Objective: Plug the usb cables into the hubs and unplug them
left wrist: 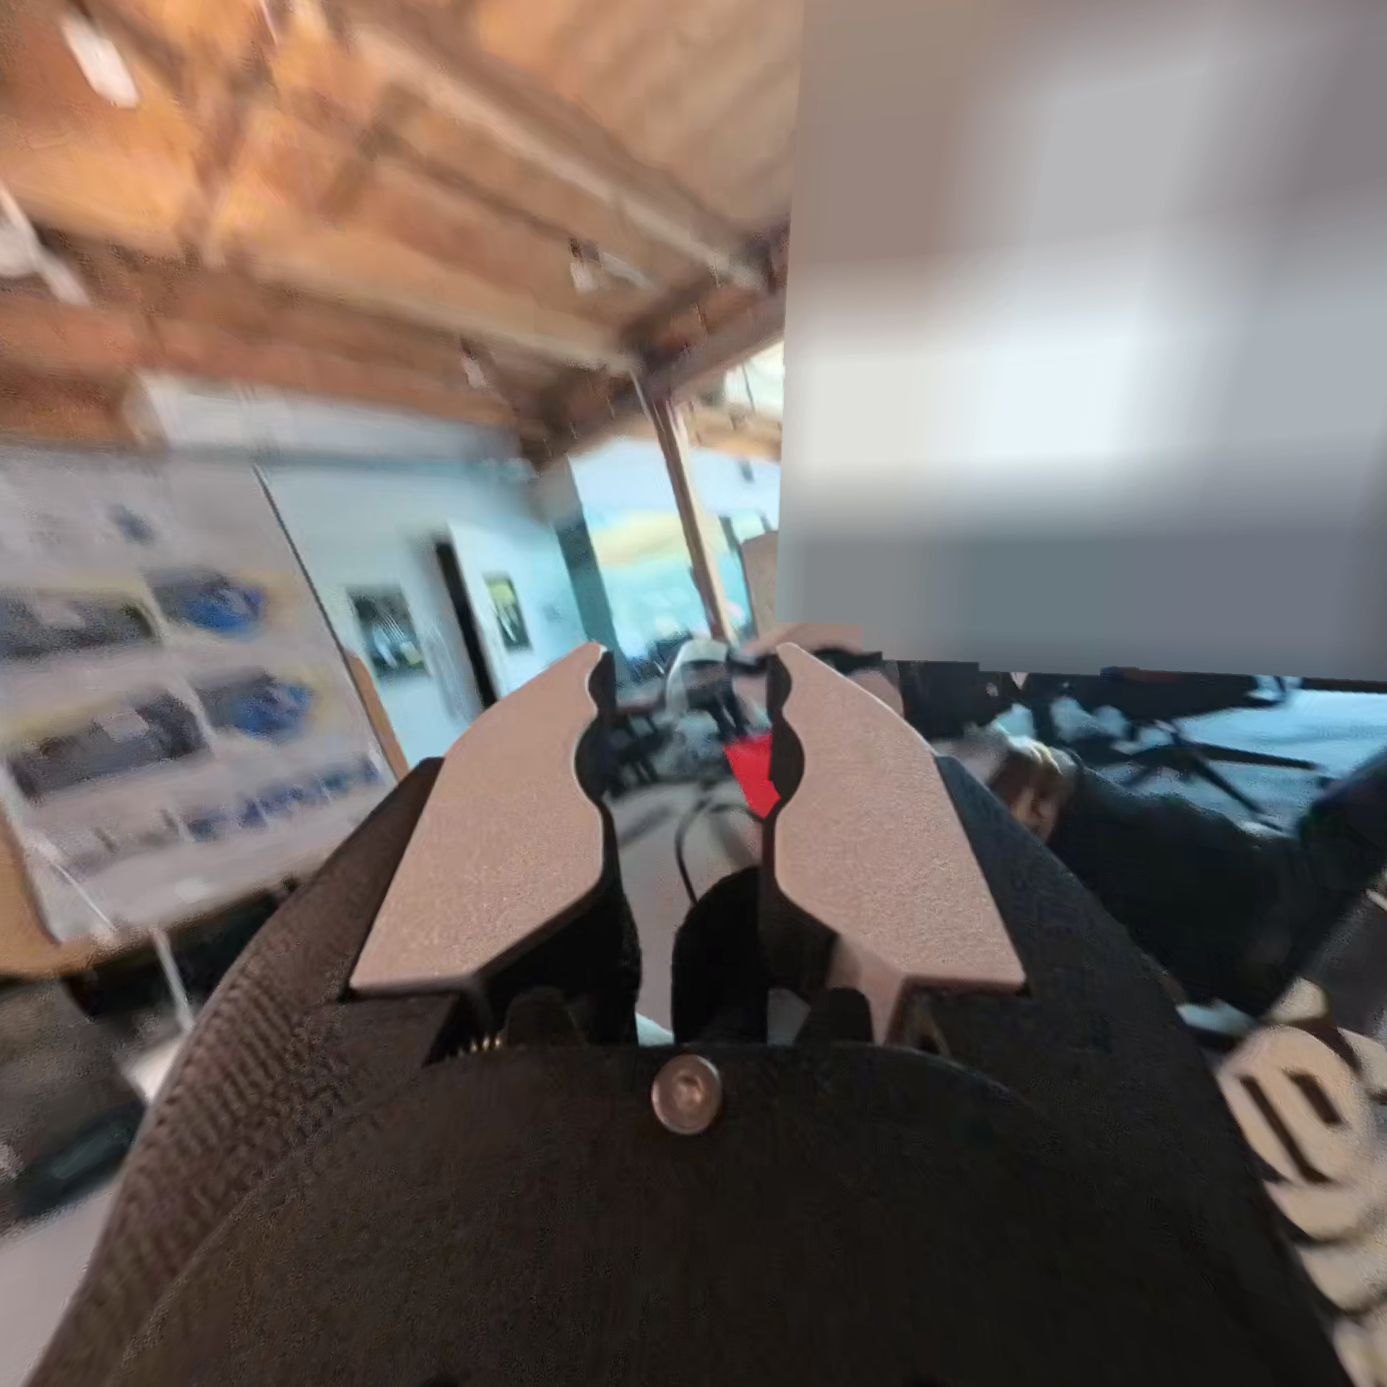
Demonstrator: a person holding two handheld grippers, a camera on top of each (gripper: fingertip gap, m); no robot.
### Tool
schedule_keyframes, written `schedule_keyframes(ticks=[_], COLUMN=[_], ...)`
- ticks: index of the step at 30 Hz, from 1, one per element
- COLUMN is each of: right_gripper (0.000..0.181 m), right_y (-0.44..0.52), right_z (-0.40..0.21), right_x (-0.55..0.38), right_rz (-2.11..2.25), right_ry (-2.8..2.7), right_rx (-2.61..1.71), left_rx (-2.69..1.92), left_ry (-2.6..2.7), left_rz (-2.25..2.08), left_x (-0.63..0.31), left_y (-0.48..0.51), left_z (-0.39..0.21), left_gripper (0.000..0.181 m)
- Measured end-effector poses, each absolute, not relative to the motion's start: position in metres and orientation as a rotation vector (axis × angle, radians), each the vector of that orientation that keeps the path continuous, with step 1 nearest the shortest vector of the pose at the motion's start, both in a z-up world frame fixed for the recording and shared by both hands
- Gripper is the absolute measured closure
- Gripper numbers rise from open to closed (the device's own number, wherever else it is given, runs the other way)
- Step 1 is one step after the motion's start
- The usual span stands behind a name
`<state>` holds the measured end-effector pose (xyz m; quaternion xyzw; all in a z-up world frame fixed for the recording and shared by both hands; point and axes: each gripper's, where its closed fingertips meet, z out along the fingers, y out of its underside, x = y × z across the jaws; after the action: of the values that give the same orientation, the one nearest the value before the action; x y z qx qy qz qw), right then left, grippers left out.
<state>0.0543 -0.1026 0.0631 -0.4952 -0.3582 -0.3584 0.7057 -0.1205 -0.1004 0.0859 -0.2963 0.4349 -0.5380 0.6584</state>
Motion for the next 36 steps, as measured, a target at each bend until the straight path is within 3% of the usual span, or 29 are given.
schedule_keyframes(ticks=[4,11,17,20,36], right_gripper=[0.172,0.172,0.172,0.172,0.173], right_y=[-0.095,-0.104,-0.124,-0.126,-0.13], right_z=[0.062,0.057,0.05,0.049,0.036], right_x=[0.061,0.002,-0.036,-0.04,-0.056], right_rz=[-0.948,-0.572,-0.434,-0.435,-0.586], right_ry=[-0.757,-0.853,-1.037,-1.056,-1.191], right_rx=[-1.179,-1.098,-0.986,-0.991,-0.963], left_rx=[-0.5,-0.814,-0.703,-0.638,-0.645], left_ry=[1.115,1.035,0.982,1.026,1.062], left_rz=[-1.233,-1.751,-1.672,-1.697,-1.736], left_x=[-0.108,-0.032,-0.04,-0.048,-0.052], left_y=[-0.161,-0.148,-0.136,-0.143,-0.144], left_z=[0.09,0.043,0.051,0.051,0.044], left_gripper=[0.155,0.141,0.143,0.158,0.163])
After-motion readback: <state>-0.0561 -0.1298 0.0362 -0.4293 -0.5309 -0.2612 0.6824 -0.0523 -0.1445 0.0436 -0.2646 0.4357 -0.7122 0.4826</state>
